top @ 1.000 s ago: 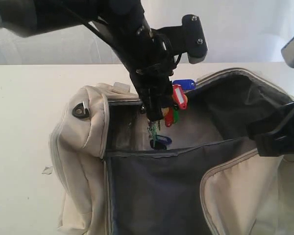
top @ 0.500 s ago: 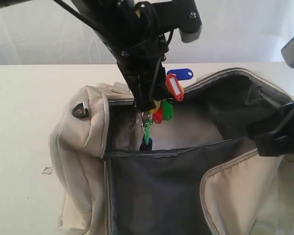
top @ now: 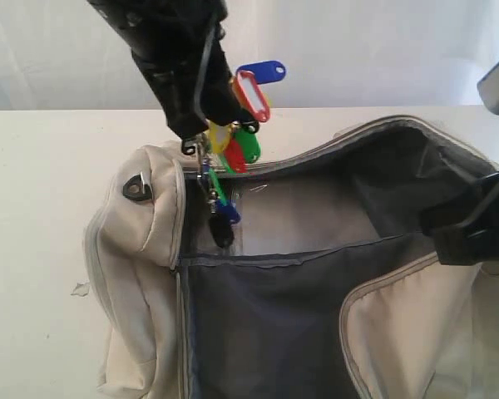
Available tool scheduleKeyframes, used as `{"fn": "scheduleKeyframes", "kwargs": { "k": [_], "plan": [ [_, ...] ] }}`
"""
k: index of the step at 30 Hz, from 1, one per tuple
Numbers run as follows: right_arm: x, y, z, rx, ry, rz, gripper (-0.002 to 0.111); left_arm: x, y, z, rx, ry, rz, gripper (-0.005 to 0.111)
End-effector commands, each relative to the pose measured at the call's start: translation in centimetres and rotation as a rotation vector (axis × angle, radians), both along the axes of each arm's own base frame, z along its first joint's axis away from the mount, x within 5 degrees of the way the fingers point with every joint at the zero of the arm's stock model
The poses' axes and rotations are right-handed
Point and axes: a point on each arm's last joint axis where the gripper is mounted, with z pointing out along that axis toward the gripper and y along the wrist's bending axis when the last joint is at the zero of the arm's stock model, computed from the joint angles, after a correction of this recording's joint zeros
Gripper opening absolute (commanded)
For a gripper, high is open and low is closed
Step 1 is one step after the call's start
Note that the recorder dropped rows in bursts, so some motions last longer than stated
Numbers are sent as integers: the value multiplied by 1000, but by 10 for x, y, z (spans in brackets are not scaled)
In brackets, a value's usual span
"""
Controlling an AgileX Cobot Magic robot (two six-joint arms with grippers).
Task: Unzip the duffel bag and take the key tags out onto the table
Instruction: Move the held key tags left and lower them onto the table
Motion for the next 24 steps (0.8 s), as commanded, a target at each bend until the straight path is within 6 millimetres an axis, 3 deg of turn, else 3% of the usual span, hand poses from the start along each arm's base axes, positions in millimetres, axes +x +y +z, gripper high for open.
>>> {"fn": "scheduleKeyframes", "kwargs": {
  "k": [1, 15, 24],
  "plan": [
    [-1, 1, 0, -1, -12, 6, 2, -16, 17, 17, -6, 19, 17, 0],
    [-1, 1, 0, -2, -11, 6, 2, -59, 63, 53, 74, -50, 97, 0],
    [-1, 1, 0, -2, -7, 8, 2, -64, 102, 59, 44, -47, 262, 0]
  ]
}}
